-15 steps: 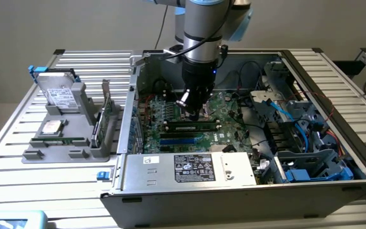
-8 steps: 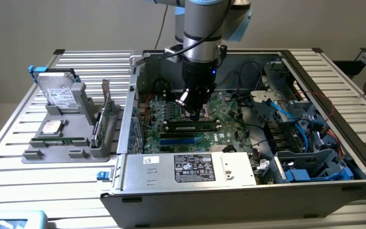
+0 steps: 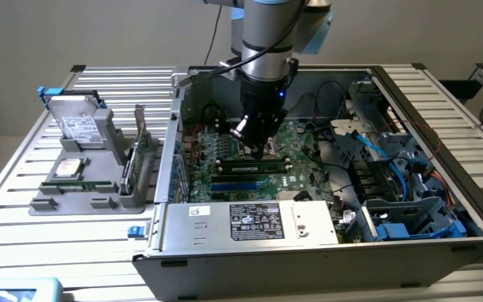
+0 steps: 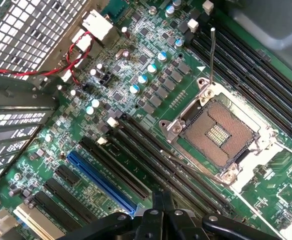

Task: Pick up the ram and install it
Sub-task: 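Press down the ram until it locks into place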

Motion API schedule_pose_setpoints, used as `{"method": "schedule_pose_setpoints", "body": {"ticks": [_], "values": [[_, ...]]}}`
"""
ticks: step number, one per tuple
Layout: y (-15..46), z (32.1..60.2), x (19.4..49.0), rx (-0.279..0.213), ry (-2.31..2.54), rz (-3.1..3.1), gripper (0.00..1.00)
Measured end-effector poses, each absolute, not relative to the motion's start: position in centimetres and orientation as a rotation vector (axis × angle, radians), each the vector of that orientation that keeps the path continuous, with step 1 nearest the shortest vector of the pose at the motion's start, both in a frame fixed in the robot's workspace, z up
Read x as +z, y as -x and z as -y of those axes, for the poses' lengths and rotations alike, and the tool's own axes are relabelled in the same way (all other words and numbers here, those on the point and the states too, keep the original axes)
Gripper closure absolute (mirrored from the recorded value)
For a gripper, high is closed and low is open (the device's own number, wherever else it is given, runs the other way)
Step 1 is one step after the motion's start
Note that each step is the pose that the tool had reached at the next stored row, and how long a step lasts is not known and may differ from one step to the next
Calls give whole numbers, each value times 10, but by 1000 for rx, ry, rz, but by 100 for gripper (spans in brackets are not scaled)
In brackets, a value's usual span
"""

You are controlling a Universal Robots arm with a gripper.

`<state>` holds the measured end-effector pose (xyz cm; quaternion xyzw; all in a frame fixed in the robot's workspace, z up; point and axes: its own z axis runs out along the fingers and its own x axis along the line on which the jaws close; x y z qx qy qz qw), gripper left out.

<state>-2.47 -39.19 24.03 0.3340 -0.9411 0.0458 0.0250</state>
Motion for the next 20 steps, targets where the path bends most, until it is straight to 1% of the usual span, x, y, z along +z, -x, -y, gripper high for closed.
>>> {"method": "schedule_pose_setpoints", "body": {"ticks": [6,13,20], "values": [[25,392,242,147,-950,2937,89],[25,392,243,174,-869,2955,89],[25,392,243,180,-768,2996,89]]}}
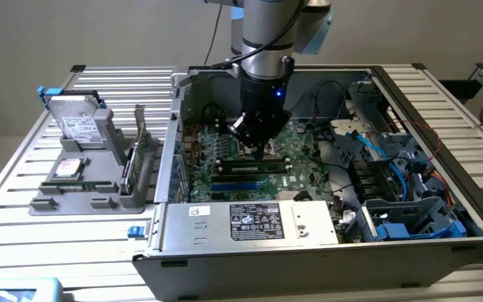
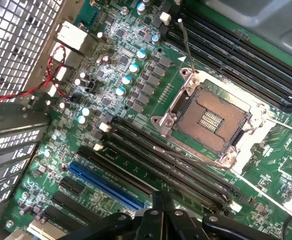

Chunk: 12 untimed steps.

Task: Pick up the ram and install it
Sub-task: 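Press down the ram until it locks into place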

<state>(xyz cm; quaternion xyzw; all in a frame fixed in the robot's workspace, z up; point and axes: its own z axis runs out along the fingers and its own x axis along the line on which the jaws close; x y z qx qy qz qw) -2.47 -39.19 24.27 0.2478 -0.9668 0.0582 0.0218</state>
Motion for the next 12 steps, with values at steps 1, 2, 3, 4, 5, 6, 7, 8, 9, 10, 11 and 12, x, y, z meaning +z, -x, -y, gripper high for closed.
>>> {"method": "schedule_pose_setpoints", "body": {"ticks": [1,2,3,4,5,6,7,8,9,10,11,12], "values": [[25,392,243,180,-749,3001,89],[25,392,243,180,-731,3005,89],[25,392,243,180,-711,3010,89],[25,392,243,180,-691,3015,89],[25,392,243,180,-671,3019,89],[25,392,243,179,-651,3023,89],[25,392,243,179,-632,3027,89],[25,392,243,179,-612,3030,89],[25,392,243,178,-592,3034,89],[25,392,243,178,-572,3037,89],[25,392,243,178,-552,3041,89],[25,392,243,177,-531,3044,89]]}}
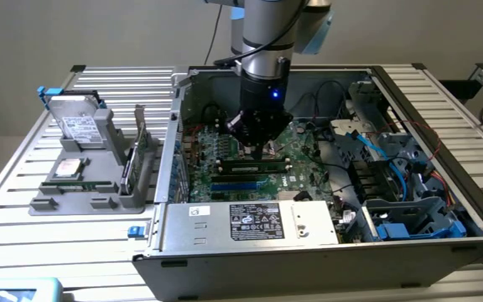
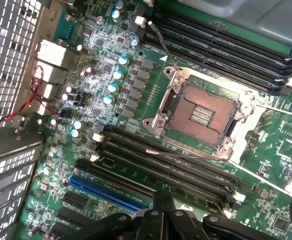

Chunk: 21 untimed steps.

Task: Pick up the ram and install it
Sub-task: 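Press down the ram until it locks into place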

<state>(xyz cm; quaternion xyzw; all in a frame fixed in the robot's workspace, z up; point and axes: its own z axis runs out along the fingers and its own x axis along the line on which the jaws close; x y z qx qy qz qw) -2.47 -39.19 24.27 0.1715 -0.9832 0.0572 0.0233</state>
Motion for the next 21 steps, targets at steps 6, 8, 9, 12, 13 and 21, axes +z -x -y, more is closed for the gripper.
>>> {"method": "schedule_pose_setpoints", "body": {"ticks": [6,8,9,12,13,21], "values": [[25,392,243,174,-406,3061,89],[25,392,243,174,-368,3065,89],[25,392,243,174,-352,3067,89],[25,392,243,173,-316,3072,89],[25,392,243,173,-306,3074,89],[25,392,243,175,-288,3078,89]]}}
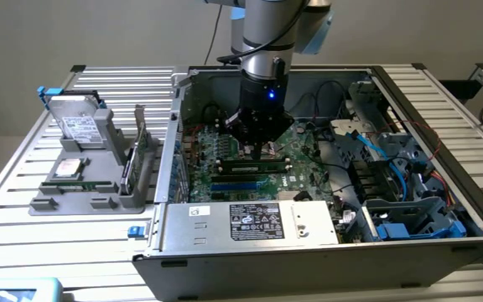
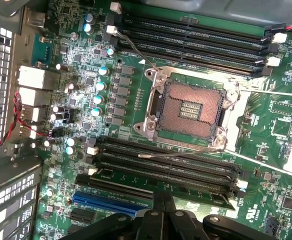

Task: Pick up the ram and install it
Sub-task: 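Press down the ram until it locks into place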

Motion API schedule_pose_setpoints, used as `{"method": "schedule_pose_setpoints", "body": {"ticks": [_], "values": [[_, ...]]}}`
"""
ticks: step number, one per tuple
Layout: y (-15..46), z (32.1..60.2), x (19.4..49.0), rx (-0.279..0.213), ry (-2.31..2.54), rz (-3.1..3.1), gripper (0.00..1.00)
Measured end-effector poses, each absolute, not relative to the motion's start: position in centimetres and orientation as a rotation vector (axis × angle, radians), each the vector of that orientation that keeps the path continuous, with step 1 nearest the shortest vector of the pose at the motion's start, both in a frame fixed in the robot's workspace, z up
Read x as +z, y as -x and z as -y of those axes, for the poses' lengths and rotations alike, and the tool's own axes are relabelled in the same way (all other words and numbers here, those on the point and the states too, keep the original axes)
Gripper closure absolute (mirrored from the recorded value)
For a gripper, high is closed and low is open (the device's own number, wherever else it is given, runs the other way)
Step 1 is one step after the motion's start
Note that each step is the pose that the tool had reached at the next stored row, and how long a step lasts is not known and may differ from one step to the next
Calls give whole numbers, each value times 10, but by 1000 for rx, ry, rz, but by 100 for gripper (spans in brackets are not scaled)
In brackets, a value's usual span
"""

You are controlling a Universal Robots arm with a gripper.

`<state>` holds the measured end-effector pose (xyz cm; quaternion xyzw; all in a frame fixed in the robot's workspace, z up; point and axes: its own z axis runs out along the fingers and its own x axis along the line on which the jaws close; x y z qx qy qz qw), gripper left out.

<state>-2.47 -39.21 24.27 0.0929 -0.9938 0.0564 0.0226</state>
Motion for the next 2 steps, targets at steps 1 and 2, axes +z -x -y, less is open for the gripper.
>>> {"method": "schedule_pose_setpoints", "body": {"ticks": [1,2], "values": [[25,392,243,175,-288,3078,89],[25,392,243,175,-288,3078,89]]}}
